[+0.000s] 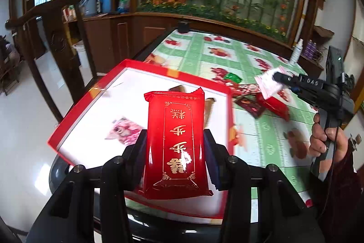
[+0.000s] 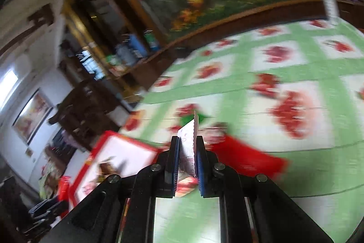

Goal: Organize snacks
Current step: 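Place both packets into the white box and open both grippers, then grasp the red rectangular packet with the right gripper while the left grasps the brown Milkiss packet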

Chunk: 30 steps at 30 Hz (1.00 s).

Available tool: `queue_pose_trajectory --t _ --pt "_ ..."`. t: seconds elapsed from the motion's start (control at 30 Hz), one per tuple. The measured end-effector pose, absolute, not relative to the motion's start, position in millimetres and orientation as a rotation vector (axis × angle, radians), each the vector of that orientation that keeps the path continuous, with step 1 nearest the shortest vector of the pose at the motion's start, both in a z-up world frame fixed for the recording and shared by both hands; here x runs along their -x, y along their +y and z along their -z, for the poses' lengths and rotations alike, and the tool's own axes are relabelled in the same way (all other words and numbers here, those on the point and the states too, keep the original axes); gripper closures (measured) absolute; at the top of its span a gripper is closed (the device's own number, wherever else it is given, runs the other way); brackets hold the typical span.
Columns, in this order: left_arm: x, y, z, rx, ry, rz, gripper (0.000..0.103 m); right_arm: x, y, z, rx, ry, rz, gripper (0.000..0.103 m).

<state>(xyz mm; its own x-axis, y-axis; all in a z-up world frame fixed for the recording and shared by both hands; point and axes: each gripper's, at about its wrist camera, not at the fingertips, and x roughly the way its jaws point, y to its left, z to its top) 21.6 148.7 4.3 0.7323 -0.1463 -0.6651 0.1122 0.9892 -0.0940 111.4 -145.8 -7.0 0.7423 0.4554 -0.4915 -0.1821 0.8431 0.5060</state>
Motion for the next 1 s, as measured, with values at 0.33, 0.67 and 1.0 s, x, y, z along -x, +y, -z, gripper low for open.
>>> queue_pose_trajectory --t 0.33,0.67,1.0 --pt "-32.1 169.0 -0.8 0.030 0.711 -0.009 0.053 -131.6 -8.3 2.0 -0.472 0.643 -0.685 0.086" --pt "-33.3 152.3 -10.2 -0.053 0.647 -0.036 0.024 -143.7 -41.5 0.2 -0.554 0.615 -0.600 0.037" --pt "-27.2 78.4 -0.2 -0.150 0.717 0.144 0.025 -141.1 -191.8 2.0 -0.576 0.638 -0.309 0.032"
